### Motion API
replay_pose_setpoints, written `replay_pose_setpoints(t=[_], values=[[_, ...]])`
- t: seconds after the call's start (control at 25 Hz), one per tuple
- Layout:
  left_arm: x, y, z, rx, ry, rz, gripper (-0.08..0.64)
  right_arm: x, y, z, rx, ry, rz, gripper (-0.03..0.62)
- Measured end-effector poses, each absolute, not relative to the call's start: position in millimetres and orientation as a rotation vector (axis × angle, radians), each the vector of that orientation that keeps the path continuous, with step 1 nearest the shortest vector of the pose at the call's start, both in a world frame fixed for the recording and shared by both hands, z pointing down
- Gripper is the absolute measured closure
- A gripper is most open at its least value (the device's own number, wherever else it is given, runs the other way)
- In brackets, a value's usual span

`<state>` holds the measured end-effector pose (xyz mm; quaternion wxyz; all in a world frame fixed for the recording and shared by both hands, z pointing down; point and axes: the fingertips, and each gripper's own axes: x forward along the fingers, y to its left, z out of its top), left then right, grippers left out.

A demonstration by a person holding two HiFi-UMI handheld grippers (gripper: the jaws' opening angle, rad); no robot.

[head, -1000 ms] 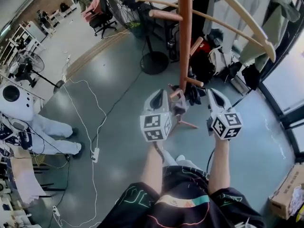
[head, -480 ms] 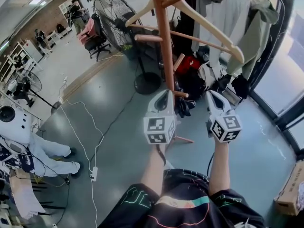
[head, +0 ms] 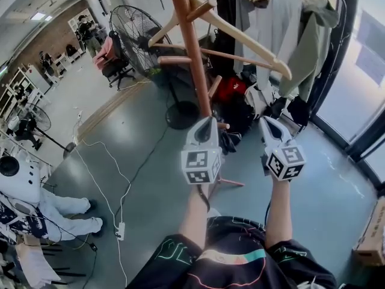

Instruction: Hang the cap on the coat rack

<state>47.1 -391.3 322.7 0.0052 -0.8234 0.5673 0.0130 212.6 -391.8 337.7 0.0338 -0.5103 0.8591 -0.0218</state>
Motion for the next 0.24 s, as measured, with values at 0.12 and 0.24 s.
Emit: replay_pose_setpoints(t=[0.12,0.24], values=[[50,-399,324,-2.579,1.784,0.034,0.551,216,-397,338,-1.566,2.651,-0.062,0.588],[54,-409,324,-2.583,1.795,0.03,0.551,221,-406,336,-1.563,2.659,-0.057,0.588]])
